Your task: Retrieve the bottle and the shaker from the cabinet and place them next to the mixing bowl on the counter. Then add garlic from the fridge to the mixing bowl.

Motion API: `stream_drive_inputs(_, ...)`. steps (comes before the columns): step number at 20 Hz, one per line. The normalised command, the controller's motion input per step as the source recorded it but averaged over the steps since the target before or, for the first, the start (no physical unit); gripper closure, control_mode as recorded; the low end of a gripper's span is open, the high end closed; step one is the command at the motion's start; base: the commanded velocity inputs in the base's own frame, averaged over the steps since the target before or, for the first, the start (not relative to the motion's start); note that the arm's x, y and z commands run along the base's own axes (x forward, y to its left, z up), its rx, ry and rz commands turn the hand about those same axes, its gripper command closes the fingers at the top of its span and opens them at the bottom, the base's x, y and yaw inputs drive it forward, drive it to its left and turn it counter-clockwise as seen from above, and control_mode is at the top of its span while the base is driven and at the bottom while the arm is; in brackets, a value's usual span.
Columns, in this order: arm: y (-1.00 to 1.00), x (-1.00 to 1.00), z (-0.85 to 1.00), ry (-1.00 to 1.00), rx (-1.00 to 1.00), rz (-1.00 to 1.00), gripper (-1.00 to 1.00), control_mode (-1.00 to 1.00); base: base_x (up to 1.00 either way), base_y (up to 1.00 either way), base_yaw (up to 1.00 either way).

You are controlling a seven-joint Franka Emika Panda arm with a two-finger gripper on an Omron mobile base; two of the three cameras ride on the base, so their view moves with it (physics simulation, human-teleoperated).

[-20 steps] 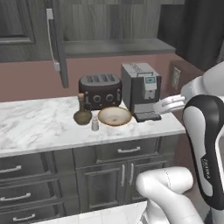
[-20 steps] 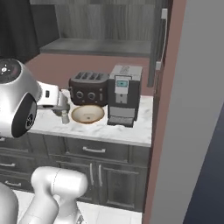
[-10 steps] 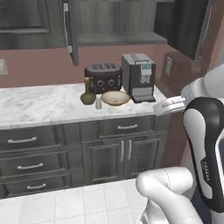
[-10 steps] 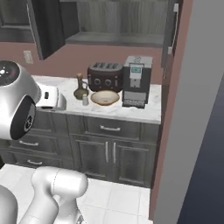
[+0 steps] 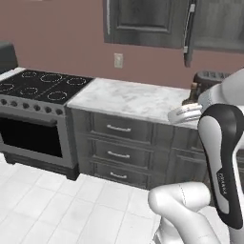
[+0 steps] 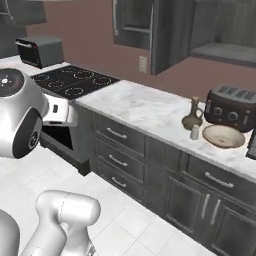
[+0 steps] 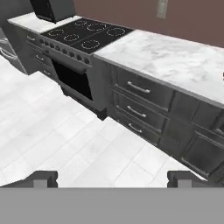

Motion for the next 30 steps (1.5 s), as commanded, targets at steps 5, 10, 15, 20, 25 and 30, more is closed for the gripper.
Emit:
stream_drive_inputs(5, 0.0, 0.0, 0.0, 0.0, 0.0, 0.0, -1.0, 1.0, 0.19, 0.54, 0.88)
stream_drive_inputs(10, 0.0, 0.0, 0.0, 0.0, 0.0, 0.0, -1.0, 1.0, 0.56, 0.42, 0.81)
stream_drive_inputs(15, 0.0, 0.0, 0.0, 0.0, 0.0, 0.0, -1.0, 1.0, 0.97, 0.66, 0.41)
stream_drive_inputs(20, 0.0, 0.0, 0.0, 0.0, 0.0, 0.0, -1.0, 1.0, 1.0, 0.85, -0.06)
stream_drive_inputs(25, 0.0, 0.0, 0.0, 0.0, 0.0, 0.0, -1.0, 1.0, 1.0, 0.96, -0.32)
stream_drive_inputs(30, 0.0, 0.0, 0.0, 0.0, 0.0, 0.0, -1.0, 1.0, 1.0, 0.86, -0.3)
